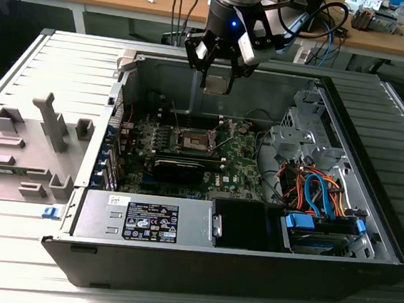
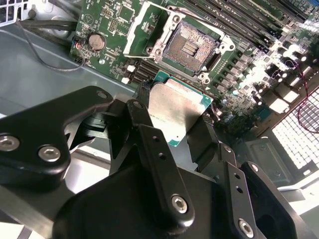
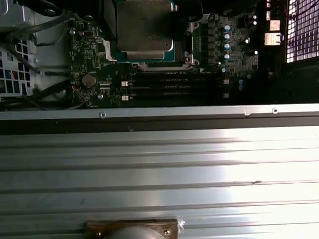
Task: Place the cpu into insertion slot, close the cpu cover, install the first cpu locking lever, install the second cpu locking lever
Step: 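Place the cpu into insertion slot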
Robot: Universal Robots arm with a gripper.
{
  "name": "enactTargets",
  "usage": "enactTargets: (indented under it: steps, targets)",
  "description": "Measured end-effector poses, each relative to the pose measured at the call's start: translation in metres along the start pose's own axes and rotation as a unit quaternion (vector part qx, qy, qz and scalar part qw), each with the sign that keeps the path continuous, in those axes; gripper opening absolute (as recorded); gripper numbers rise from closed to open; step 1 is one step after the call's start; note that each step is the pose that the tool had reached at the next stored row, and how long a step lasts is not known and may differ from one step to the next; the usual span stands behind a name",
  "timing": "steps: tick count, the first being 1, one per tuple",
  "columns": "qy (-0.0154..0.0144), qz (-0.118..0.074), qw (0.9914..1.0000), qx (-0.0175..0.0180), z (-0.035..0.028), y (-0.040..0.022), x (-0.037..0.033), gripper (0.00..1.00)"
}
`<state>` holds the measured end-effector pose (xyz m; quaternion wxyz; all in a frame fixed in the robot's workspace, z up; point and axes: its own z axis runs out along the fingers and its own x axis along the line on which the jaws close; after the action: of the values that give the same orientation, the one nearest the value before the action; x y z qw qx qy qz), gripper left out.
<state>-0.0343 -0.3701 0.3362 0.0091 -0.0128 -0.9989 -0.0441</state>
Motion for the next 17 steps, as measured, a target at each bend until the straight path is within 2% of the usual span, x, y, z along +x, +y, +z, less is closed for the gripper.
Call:
enactTargets:
  steps: [17]
  targets:
    - [0.0000,0.000,1.00000,0.0000,0.0019,-0.0031,-0.0001,0.55]
